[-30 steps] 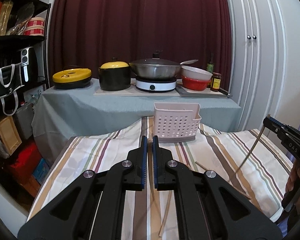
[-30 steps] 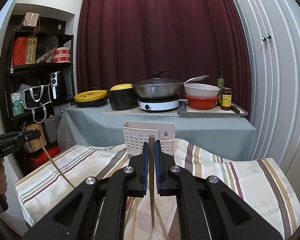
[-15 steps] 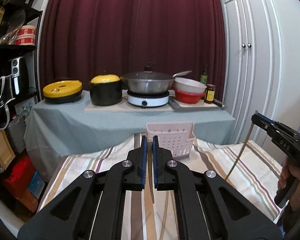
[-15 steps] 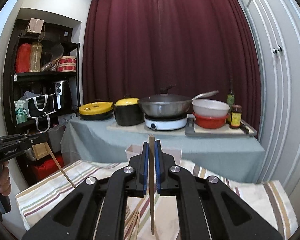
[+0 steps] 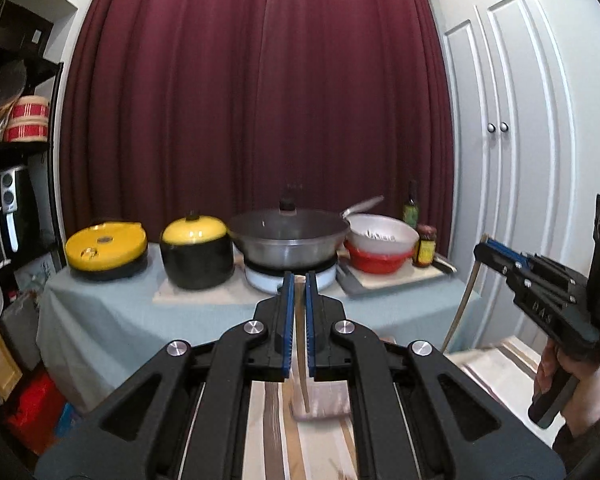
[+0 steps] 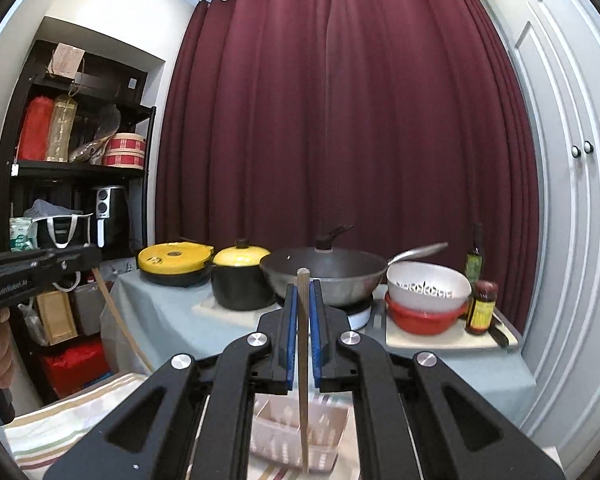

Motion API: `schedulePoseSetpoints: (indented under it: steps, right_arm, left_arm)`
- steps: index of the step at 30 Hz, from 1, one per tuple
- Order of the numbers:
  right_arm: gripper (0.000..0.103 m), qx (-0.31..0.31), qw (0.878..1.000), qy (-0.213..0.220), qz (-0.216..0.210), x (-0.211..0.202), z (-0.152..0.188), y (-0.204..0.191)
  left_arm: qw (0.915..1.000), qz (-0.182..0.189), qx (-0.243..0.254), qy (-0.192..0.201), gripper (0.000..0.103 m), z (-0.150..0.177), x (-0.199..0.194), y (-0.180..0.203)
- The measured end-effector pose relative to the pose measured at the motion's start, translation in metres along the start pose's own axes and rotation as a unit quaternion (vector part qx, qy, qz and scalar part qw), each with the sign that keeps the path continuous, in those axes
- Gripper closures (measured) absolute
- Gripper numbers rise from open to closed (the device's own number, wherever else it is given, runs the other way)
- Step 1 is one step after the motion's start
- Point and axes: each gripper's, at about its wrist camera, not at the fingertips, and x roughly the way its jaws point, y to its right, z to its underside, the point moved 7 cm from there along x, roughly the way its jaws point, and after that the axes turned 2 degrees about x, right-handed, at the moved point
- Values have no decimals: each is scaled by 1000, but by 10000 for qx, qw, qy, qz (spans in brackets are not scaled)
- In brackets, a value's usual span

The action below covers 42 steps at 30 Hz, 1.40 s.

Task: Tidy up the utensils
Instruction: 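Lift the right tool's chopstick over the utensil holder while the left tool carries its own, then lower the right tool's chopstick into the holder and open while the left tool does likewise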

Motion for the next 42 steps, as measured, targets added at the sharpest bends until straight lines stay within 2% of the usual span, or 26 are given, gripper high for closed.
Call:
schedulePoseSetpoints:
  steps: [5,8,12,19,26,28,29,30,31,33,37,38,42]
  right_arm:
    - [96,-1,10000,54,29,39,-4,13]
    - [96,54,10000,7,34,61,3,23]
    - [96,241,9996,-175,13,85,26,29]
    - [96,393,9974,-597,2,110,75,27]
    - [96,395,9958,-821,31,120,91,28]
    - [96,381,9955,-868,18,121,93,27]
    - [95,403,9955,-860,22,120,93,27]
    - [92,416,9954,-859,32,121,93,28]
    - [88,432,9955,-840,48,119,91,28]
    - [63,456,9958,-790,74,115,88,29]
    - [56,389,9968,-681,128,99,78,28]
    - [53,387,9970,-654,145,94,76,28]
    - [50,397,9971,-616,187,64,74,26]
  left_arm:
    - [10000,-1,2,7,97,-20,48,1]
    - [9999,-13,90,-67,97,-17,75,7]
    - [9995,4,94,-300,97,5,107,11]
    - [9974,-75,37,-709,97,57,142,4]
    - [9962,-101,13,-865,95,79,155,-3]
    - [9962,-105,10,-870,89,80,155,-5]
    - [9961,-99,-6,-871,81,80,156,-5]
    - [9962,-98,-35,-863,74,79,155,-6]
    - [9963,-96,-66,-846,72,79,154,-7]
    - [9966,-99,-85,-810,65,76,150,-7]
    - [9973,-135,-88,-712,57,72,136,-8]
    - [9975,-162,-85,-683,53,71,130,-9]
    - [9983,-236,-127,-512,41,69,99,-10]
